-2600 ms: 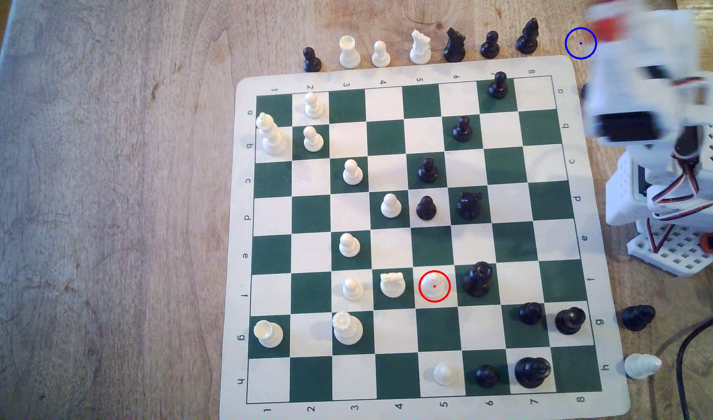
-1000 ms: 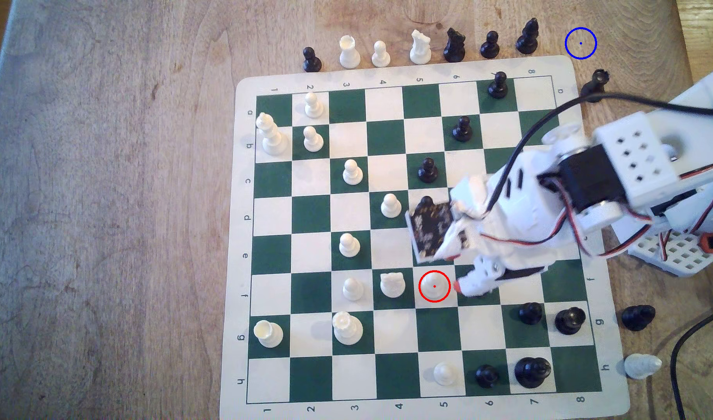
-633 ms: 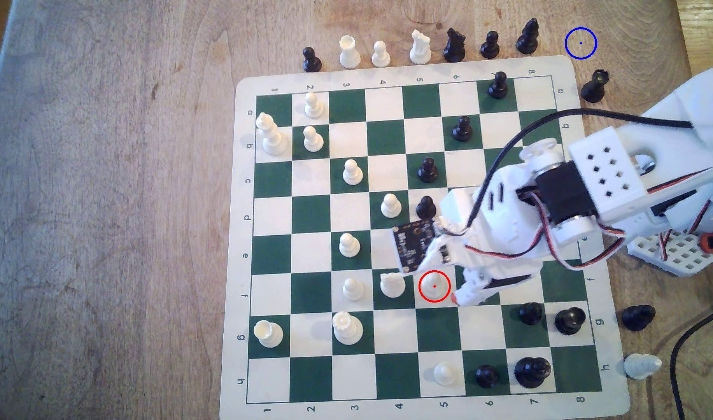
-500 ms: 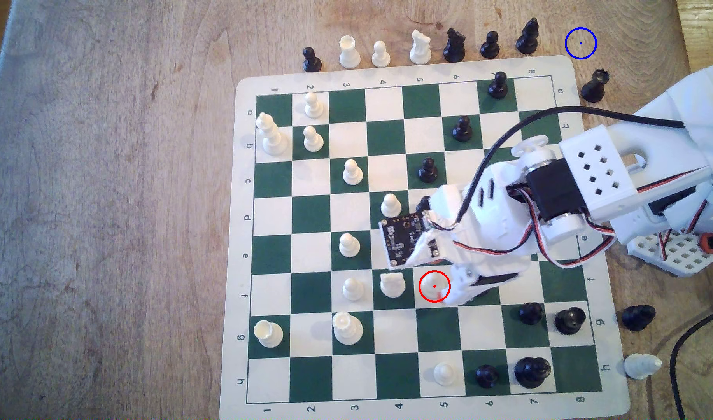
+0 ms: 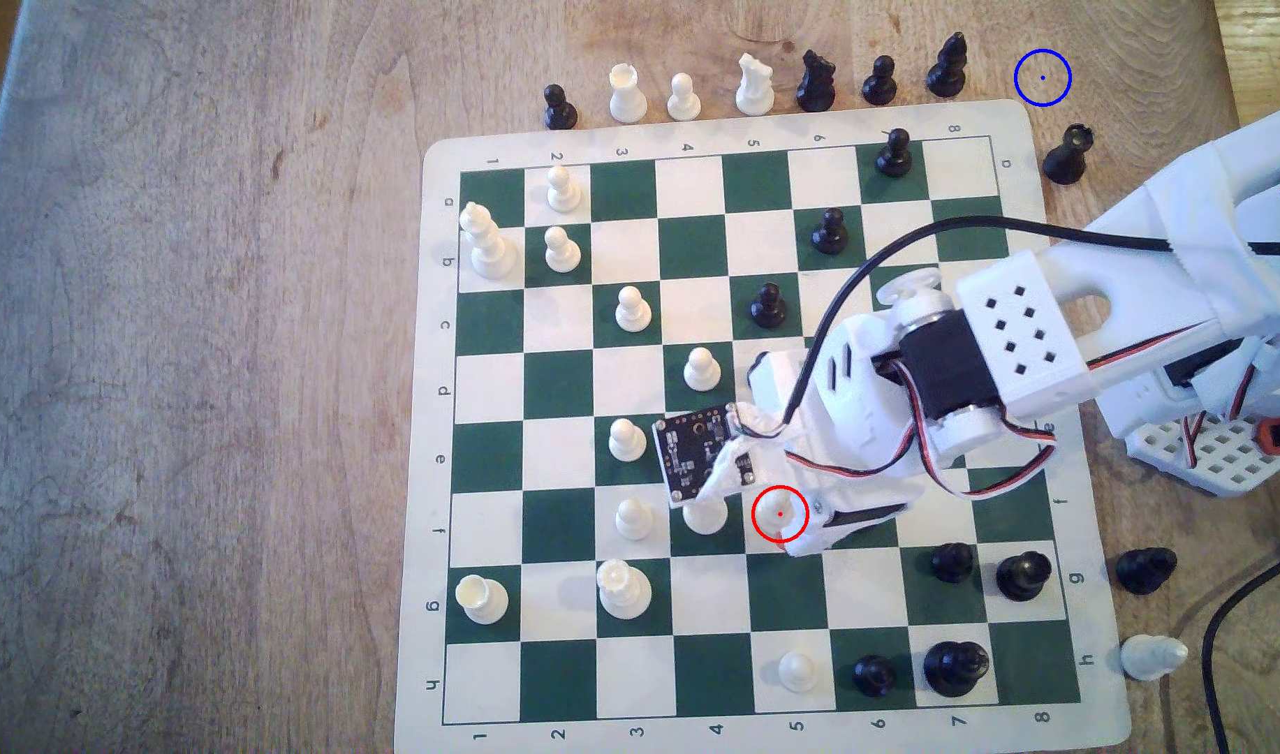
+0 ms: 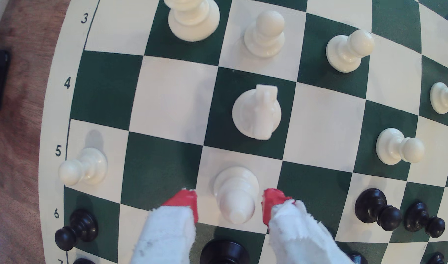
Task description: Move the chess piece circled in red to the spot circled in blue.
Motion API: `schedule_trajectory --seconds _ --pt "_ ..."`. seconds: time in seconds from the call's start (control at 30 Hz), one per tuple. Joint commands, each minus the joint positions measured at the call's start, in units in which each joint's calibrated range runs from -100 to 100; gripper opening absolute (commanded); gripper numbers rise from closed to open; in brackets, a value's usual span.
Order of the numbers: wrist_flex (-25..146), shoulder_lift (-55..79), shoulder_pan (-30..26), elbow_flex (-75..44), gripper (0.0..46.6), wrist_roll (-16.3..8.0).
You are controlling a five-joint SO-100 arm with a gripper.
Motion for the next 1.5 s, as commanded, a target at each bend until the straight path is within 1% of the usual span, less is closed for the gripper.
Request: schedule_trajectory --seconds 0.0,0.23,0.67,0.97,1.0,1.07,1.17,1.2,1.27,1.3,1.4,1.47 --pt "-0.96 0.49 -0.41 -5.7 12.7 -0.05" --pt "-1.12 1.42 -0.41 -6.16 10.2 -0.24" --pt "1.09 0.74 -0.96 -5.88 10.0 -0.29" --pt "1.09 0.07 -1.51 -6.16 2.6 -0.49" --pt "1.09 -0.19 -1.59 -6.16 0.3 -0.54" --pt "1.34 -0.78 -1.59 -6.16 0.3 -0.68" --pt "3.96 -4.18 -0.73 -7.79 0.3 -1.32" --pt "6.41 -5.03 -0.57 -9.51 0.2 -1.86" --pt "15.5 -5.96 -0.49 -16.49 0.2 -3.66" --pt "19.52 -7.32 -0.41 -19.57 0.2 -4.1" --pt "22.3 -13.18 1.62 -21.21 0.2 -3.96" --pt "23.53 -18.36 5.92 -22.11 0.2 -3.86"
